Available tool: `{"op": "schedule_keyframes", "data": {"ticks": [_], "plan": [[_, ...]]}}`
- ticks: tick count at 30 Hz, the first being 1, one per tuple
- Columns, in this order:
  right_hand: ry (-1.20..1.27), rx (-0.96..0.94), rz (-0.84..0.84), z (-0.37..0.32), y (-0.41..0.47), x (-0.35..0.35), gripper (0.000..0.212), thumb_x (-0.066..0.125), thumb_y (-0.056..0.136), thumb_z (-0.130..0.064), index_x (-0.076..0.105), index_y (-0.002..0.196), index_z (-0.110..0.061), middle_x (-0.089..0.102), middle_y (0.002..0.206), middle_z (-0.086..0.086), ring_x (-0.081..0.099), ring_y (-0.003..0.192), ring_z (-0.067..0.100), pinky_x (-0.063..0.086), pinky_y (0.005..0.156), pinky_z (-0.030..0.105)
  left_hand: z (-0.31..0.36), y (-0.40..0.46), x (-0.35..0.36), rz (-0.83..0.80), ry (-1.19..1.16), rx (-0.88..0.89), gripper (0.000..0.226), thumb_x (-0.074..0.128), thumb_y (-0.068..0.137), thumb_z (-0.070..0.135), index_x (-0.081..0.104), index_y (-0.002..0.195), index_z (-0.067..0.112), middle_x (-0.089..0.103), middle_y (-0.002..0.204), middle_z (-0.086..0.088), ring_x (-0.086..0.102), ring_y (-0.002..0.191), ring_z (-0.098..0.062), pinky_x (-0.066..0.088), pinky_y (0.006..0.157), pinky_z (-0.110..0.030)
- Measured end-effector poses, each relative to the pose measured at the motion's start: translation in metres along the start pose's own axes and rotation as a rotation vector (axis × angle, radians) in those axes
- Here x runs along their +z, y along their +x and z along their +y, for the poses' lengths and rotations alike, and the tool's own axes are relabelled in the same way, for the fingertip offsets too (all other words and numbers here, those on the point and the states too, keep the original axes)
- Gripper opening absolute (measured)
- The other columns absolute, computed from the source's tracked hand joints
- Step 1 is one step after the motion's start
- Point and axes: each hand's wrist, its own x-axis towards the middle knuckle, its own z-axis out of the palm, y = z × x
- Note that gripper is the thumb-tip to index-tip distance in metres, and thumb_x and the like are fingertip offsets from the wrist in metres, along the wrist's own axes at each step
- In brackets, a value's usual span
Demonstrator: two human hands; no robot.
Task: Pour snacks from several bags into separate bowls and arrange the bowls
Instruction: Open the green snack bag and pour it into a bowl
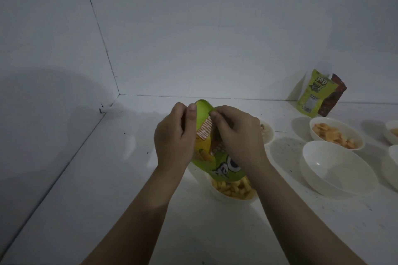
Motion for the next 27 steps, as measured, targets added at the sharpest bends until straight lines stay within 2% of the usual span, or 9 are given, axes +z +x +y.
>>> {"op": "schedule_keyframes", "data": {"ticks": [4,6,8,11,13,16,18,22,27], "plan": [[0.068,0.109,0.106,0.016,-0.007,-0.015,0.018,0.056,0.099,-0.027,0.072,0.091,-0.028,0.071,0.075,-0.011,0.064,0.075,0.004,0.049,0.065,0.021,-0.007,-0.008,0.008,0.011,-0.044,0.017,0.029,0.044,0.096,0.046,0.057,0.104,0.021,0.053,0.097,0.023,0.047,0.098,0.001,0.044,0.090,-0.039],[0.201,0.191,0.176,0.024,-0.010,-0.024,0.019,0.057,0.099,-0.025,0.072,0.088,-0.026,0.073,0.077,-0.007,0.067,0.075,0.007,0.053,0.068,0.025,-0.006,-0.011,0.010,-0.082,-0.222,-0.143,0.030,0.049,0.093,0.054,0.048,0.116,0.034,0.050,0.114,0.029,0.044,0.115,0.005,0.042,0.099,-0.032],[0.372,0.266,0.219,0.029,-0.015,-0.032,0.021,0.056,0.100,-0.024,0.074,0.089,-0.022,0.075,0.081,-0.004,0.069,0.079,0.013,0.055,0.071,0.029,-0.007,-0.013,0.016,-0.265,-0.506,-0.401,0.043,0.054,0.087,0.061,0.046,0.122,0.037,0.054,0.121,0.023,0.051,0.119,-0.003,0.046,0.100,-0.028],[0.541,0.337,0.240,0.029,-0.023,-0.036,0.022,0.053,0.102,-0.020,0.074,0.094,-0.019,0.076,0.086,-0.005,0.070,0.082,0.009,0.054,0.072,0.024,-0.004,-0.014,0.031,-0.458,-0.701,-0.653,0.070,0.057,0.069,0.082,0.057,0.126,0.042,0.062,0.129,0.014,0.052,0.127,-0.009,0.041,0.109,-0.042],[0.551,0.334,0.270,0.032,-0.028,-0.039,0.022,0.048,0.104,-0.023,0.070,0.108,-0.022,0.075,0.101,-0.008,0.069,0.094,0.005,0.054,0.079,0.025,0.007,-0.015,0.037,-0.456,-0.770,-0.647,0.068,0.058,0.067,0.081,0.062,0.121,0.039,0.066,0.124,0.014,0.058,0.121,-0.007,0.044,0.106,-0.041],[0.533,0.377,0.252,0.037,-0.032,-0.043,0.029,0.044,0.105,-0.037,0.054,0.131,-0.035,0.063,0.131,-0.007,0.061,0.118,0.009,0.052,0.099,0.038,0.020,-0.011,0.040,-0.389,-0.762,-0.570,0.047,0.054,0.077,0.064,0.064,0.113,0.035,0.071,0.110,0.019,0.064,0.108,0.000,0.050,0.096,-0.031],[0.539,0.431,0.133,0.035,-0.035,-0.046,0.027,0.043,0.102,-0.045,0.058,0.123,-0.037,0.065,0.126,-0.007,0.061,0.117,0.010,0.050,0.102,0.043,0.024,-0.007,0.041,-0.366,-0.771,-0.526,0.044,0.051,0.080,0.060,0.063,0.113,0.033,0.071,0.109,0.017,0.064,0.107,-0.001,0.051,0.095,-0.031],[0.597,0.441,0.125,0.035,-0.036,-0.055,0.040,0.042,0.097,-0.058,0.054,0.131,-0.041,0.063,0.130,-0.013,0.059,0.117,0.001,0.048,0.094,0.030,0.025,-0.002,0.041,-0.361,-0.786,-0.511,0.042,0.052,0.082,0.056,0.064,0.113,0.030,0.072,0.111,0.010,0.066,0.107,-0.008,0.053,0.096,-0.043],[0.667,0.396,-0.003,0.029,-0.034,-0.062,0.033,0.046,0.098,-0.043,0.059,0.125,-0.029,0.069,0.120,-0.011,0.063,0.113,0.004,0.050,0.097,0.031,0.019,0.001,0.042,-0.544,-0.814,-0.462,0.057,0.064,0.070,0.071,0.062,0.114,0.035,0.070,0.117,0.010,0.064,0.113,-0.010,0.052,0.097,-0.038]]}}
